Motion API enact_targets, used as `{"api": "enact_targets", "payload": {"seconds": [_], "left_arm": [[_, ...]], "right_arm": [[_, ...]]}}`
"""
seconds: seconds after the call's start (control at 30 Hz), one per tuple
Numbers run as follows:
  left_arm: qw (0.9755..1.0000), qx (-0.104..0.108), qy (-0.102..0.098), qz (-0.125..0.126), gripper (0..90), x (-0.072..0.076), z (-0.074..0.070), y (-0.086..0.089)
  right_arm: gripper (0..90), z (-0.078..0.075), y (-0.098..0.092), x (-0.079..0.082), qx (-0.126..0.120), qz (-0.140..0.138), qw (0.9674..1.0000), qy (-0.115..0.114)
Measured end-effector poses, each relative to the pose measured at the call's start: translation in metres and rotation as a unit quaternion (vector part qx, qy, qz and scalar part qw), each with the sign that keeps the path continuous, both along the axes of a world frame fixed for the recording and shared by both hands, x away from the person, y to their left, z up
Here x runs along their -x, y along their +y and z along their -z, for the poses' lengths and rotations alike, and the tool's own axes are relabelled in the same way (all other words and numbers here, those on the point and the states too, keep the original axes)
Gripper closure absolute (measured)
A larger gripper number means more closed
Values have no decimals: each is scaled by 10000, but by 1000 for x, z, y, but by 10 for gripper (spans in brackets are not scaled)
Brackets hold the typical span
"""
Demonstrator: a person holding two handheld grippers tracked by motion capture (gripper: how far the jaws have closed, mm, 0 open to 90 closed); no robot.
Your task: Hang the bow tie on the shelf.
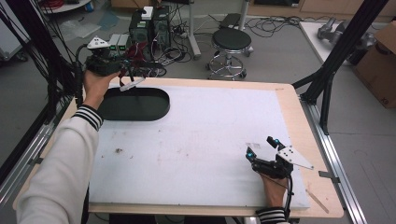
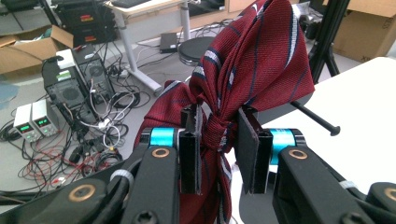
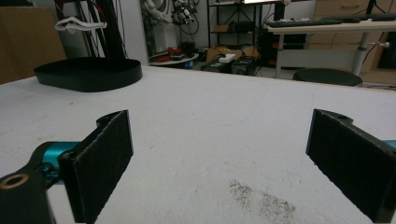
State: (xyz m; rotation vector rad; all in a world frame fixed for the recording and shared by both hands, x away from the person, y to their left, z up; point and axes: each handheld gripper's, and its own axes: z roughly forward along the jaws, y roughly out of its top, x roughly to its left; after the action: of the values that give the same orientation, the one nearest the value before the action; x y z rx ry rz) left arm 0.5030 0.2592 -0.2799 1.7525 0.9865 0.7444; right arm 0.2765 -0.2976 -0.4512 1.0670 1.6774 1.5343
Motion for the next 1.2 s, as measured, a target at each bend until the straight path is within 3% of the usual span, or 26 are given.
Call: {"api": "enact_targets", "payload": {"seconds": [0.4,0.67,0.9,1.03,1.07,1.2], "left_arm": [[9997,-103,195,-116,717,-6,10,-8],[9994,-43,271,-226,676,-6,12,-8],[9991,37,313,-283,580,-4,11,-7],[9990,118,345,-273,493,-3,11,-7],[9989,156,342,-274,433,-3,11,-7],[9990,279,271,-231,367,0,8,-6]], "right_arm": [[63,0,0,0,-11,4,10000,8],[63,0,0,0,-9,1,10000,14],[63,0,0,0,6,-1,10000,-8],[63,0,0,0,1,-2,10000,-4],[63,0,0,0,10,-4,10000,-8],[63,0,0,0,8,-2,10000,-14]]}}
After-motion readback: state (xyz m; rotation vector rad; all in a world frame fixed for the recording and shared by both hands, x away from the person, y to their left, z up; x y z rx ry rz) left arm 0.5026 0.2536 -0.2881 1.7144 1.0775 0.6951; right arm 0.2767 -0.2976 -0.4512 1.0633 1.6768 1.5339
